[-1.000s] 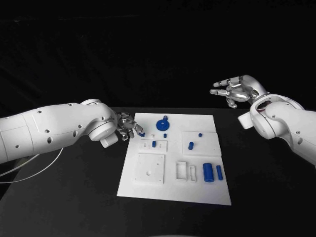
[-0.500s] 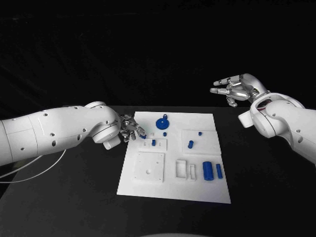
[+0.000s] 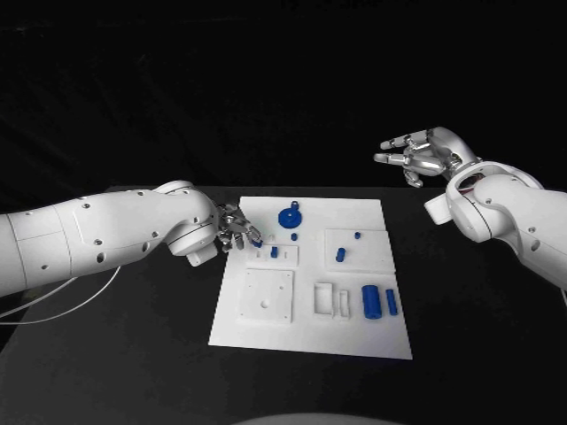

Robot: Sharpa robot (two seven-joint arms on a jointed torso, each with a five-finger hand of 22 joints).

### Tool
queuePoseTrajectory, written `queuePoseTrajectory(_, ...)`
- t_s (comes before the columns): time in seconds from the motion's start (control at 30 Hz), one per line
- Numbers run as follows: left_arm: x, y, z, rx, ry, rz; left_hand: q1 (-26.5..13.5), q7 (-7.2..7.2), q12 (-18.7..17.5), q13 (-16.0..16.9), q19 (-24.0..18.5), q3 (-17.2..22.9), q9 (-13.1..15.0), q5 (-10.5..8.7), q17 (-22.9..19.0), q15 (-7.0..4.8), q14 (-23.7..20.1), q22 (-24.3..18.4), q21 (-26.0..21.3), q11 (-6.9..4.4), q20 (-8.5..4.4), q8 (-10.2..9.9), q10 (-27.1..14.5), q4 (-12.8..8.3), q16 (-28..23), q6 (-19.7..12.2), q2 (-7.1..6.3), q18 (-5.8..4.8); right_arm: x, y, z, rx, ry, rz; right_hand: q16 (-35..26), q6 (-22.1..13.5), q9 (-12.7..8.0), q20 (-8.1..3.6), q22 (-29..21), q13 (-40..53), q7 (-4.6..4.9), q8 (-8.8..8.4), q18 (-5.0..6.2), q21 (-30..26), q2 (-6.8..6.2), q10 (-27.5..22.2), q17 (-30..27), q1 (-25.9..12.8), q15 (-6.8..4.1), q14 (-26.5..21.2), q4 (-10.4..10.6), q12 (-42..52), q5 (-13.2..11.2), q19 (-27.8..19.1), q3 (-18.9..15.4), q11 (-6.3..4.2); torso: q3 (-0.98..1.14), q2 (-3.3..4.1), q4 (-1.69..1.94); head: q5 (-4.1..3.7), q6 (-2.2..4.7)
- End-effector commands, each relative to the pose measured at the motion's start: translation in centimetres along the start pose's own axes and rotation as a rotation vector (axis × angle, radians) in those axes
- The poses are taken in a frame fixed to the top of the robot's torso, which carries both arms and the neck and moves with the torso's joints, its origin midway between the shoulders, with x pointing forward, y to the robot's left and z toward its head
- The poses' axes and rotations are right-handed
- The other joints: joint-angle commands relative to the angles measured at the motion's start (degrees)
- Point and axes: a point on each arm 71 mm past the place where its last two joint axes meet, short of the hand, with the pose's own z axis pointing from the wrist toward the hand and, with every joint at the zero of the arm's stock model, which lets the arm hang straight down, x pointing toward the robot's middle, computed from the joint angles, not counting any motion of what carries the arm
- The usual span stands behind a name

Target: Assemble the parts on the task board

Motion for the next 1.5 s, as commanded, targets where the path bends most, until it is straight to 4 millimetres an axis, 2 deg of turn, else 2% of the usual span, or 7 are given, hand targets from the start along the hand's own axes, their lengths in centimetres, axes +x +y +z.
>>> queuePoseTrajectory(0.03,-0.1,-0.1,0.0,0.003,-0.031,0.028,0.2,-4.87,0.3,0.1,0.0,0.9,9.6,0.22,0.1,-0.2,0.2,1.1,0.4,-1.17,0.25,0.2,2.1,-0.7,0.4,7.1,0.44,0.6,0.2,0.1,0.0,-0.005,0.016,0.003,-0.2,0.3,0.1,-0.08,2.9,-0.1,0.06,0.01,0.7,-0.1,-0.06,-0.3,0.0,-0.4,-0.08,0.1,0.4,-0.4,0.3,3.3,0.0,-0.03,-0.02,0.01,-0.01,0.22,0.04)
queuePoseTrajectory(0.27,0.2,-0.1,0.2,-0.009,-0.015,0.046,0.2,-4.86,0.4,0.2,-0.2,0.9,9.7,0.0,0.0,-0.16,0.1,1.1,0.4,-1.15,0.32,0.2,2.1,-0.6,0.4,7.1,0.42,0.61,0.3,0.2,0.0,-0.005,0.019,0.003,-0.2,0.4,0.1,-0.08,2.9,-0.1,0.05,0.02,0.71,-0.1,-0.06,-0.2,0.0,-0.4,-0.08,0.1,0.5,-0.4,0.4,3.3,-0.1,-0.04,-0.03,0.01,0.14,0.29,-0.13)
queuePoseTrajectory(0.4,0.6,-0.1,0.4,-0.014,-0.005,0.051,0.2,-4.86,0.4,0.2,-0.2,0.9,9.7,-0.03,0.0,-0.15,0.1,1.1,0.4,-1.15,0.33,0.2,2.1,-0.6,0.4,7.1,0.42,0.61,0.3,0.1,0.0,-0.004,0.019,0.003,-0.2,0.4,0.1,-0.08,2.9,-0.1,0.05,0.02,0.71,-0.1,-0.06,-0.2,0.0,-0.4,-0.08,0.1,0.5,-0.4,0.4,3.3,-0.1,-0.04,-0.1,0.05,0.04,0.49,-0.3)
queuePoseTrajectory(0.7,1.1,0.0,0.7,-0.02,0.005,0.055,0.2,-4.86,0.4,0.2,-0.2,0.9,9.6,-0.03,0.0,-0.13,0.1,1.1,0.5,-1.14,0.35,0.2,2.1,-0.6,0.4,7.1,0.45,0.61,0.3,0.1,0.1,-0.004,0.02,0.003,-0.2,0.4,0.1,-0.1,2.9,-0.1,0.03,0.01,0.68,-0.1,-0.06,-0.2,0.0,-0.3,-0.1,0.1,0.6,-0.4,0.4,3.3,-0.1,-0.07,-0.07,0.02,0.14,0.53,-0.18)
queuePoseTrajectory(1.07,1.6,0.0,0.8,-0.021,0.016,0.064,0.3,-4.85,0.3,0.2,-0.3,0.9,9.6,-0.02,-0.1,-0.14,0.1,1.1,0.5,-1.15,0.39,0.2,2.1,-0.6,0.5,7.1,0.45,0.66,0.3,0.1,0.1,-0.004,0.02,0.003,-0.2,0.4,0.1,-0.1,2.9,-0.1,0.03,0.01,0.68,-0.1,-0.06,-0.2,0.0,-0.3,-0.1,0.1,0.6,-0.4,0.4,3.3,-0.1,-0.07,-0.11,-0.02,0.06,0.54,-0.1)
queuePoseTrajectory(1.2,1.7,0.0,0.8,-0.023,0.022,0.069,0.3,-4.85,0.3,0.2,-0.3,0.9,9.6,-0.02,-0.1,-0.14,0.1,1.1,0.5,-1.15,0.39,0.2,2.1,-0.6,0.5,7.1,0.45,0.66,0.3,0.1,0.1,-0.005,0.021,0.004,-0.2,0.4,0.1,-0.1,2.9,-0.1,0.03,0.01,0.68,-0.1,-0.06,-0.2,0.0,-0.3,-0.1,0.1,0.6,-0.4,0.4,3.3,-0.1,-0.07,-0.04,-0.01,0.09,0.53,-0.07)
queuePoseTrajectory(1.5,1.7,0.0,0.8,-0.026,0.024,0.075,0.3,-4.84,0.3,0.2,-0.3,1.0,9.7,0.0,-0.2,-0.15,0.1,1.1,0.6,-1.16,0.42,0.2,2.1,-0.6,0.5,7.0,0.5,0.7,0.4,0.2,0.1,-0.006,0.022,0.005,-0.2,0.4,0.1,-0.1,2.9,-0.1,0.03,0.01,0.68,-0.1,-0.06,-0.2,0.0,-0.3,-0.1,0.1,0.6,-0.4,0.4,3.3,-0.1,-0.07,-0.03,0.05,0.1,0.73,-0.04)
